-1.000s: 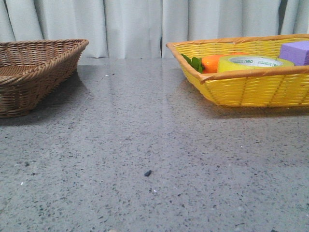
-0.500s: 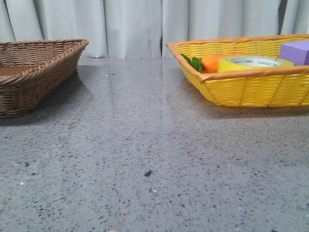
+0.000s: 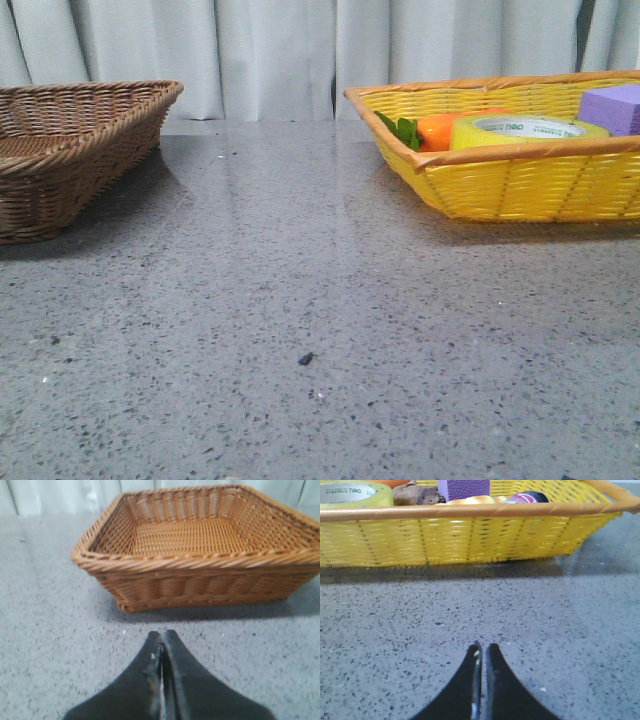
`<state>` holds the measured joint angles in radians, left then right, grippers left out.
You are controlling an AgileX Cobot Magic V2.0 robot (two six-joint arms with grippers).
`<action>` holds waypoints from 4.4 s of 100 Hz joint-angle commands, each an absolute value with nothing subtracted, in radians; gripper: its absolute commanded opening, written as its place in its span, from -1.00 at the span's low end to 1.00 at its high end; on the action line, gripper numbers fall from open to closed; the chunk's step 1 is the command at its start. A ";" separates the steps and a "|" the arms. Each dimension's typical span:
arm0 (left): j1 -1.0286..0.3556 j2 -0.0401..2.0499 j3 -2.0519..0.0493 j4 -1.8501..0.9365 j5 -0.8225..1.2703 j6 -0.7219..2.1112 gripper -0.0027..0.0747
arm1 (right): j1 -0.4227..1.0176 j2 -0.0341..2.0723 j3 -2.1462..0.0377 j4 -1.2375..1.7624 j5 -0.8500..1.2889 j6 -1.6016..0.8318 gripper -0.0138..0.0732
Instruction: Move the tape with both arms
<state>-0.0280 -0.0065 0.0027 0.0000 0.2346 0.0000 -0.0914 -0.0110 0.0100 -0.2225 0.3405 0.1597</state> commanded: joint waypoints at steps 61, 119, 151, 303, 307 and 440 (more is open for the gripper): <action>-0.030 -0.035 0.013 -0.090 -0.066 -0.006 -0.99 | -0.096 -0.032 0.030 -0.261 0.016 0.156 -0.85; -0.030 -0.009 -0.151 0.097 -0.147 0.000 -0.99 | -0.096 -0.028 -0.014 -0.263 -0.439 0.156 -0.85; -0.030 0.199 -0.359 0.091 -0.067 -0.006 -0.99 | -0.096 0.177 -0.336 -0.226 0.010 0.156 -0.83; -0.030 0.549 -0.509 -0.023 -0.030 -0.006 -0.99 | 0.367 1.586 -1.471 -0.150 0.922 0.146 0.12; -0.030 0.549 -0.509 -0.023 -0.030 -0.006 -0.99 | 0.367 1.607 -1.487 -0.145 0.925 0.146 0.12; -0.030 0.549 -0.509 -0.023 -0.030 -0.006 -0.99 | 0.367 1.690 -1.586 -0.172 0.979 0.146 -0.85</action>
